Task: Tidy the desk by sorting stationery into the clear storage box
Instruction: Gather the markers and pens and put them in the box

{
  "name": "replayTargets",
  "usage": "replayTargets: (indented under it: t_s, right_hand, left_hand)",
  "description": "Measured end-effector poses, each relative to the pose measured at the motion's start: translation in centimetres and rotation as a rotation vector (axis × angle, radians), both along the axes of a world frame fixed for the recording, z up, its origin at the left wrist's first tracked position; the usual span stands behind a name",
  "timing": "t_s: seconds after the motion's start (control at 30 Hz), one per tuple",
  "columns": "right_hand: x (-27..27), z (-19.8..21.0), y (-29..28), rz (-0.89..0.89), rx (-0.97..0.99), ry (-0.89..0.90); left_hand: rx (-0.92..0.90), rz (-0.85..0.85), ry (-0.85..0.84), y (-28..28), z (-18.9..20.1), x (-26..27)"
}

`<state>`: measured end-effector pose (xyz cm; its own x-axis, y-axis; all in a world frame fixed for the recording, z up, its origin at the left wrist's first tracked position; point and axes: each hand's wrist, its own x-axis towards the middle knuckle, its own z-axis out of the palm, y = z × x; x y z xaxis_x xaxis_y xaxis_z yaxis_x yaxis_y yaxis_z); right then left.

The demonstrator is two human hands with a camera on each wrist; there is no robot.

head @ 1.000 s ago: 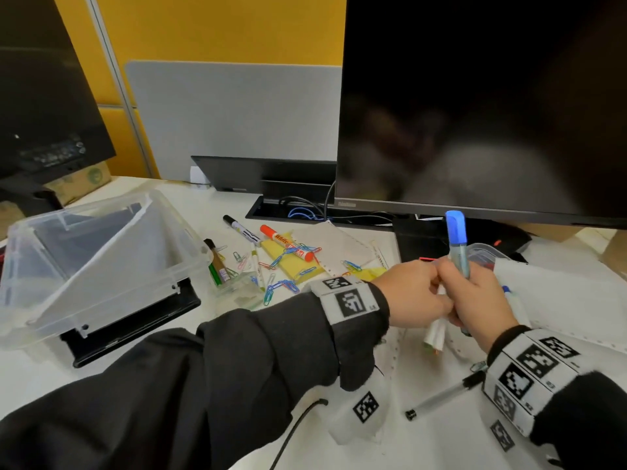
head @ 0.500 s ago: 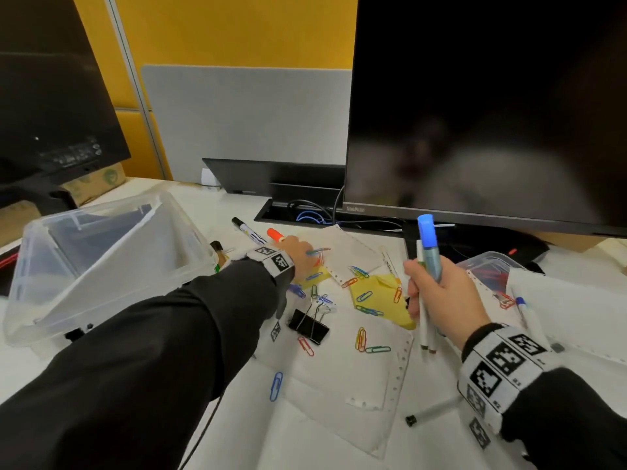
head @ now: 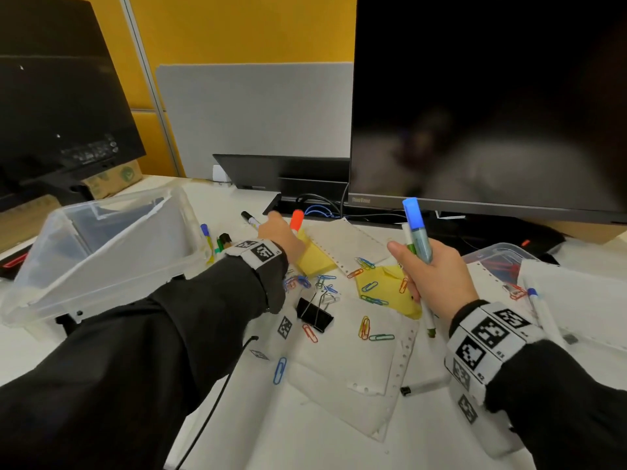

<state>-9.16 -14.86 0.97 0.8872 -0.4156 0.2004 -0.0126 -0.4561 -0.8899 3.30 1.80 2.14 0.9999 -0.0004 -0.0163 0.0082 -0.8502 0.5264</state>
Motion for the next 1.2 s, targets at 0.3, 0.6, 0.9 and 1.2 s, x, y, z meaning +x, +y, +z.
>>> replayTargets:
  t_s: [0.3,0.6,0.9,1.2]
  right_hand:
    - [0.0,0.2,0.9,0.023,0.120,-0.055]
    - [0.0,0.0,0.9,-0.068,0.051,-0.015]
    - [0.2,0.2,1.4,-0.030,0.165,-0.031]
    - [0.4,0.7,2.0,0.030,0.209,0.044]
  left_hand:
    - [-0.762,-0.478,0.134,-4.4,2.1,-7.4]
    - [0.006,-0.436,-0.125,-0.5,1.4,-3.6]
    - [0.637,-0.119,0.096,6.2,0.3,0.3]
    - [0.902,-0.291,0.160,5.8,-1.8,2.3]
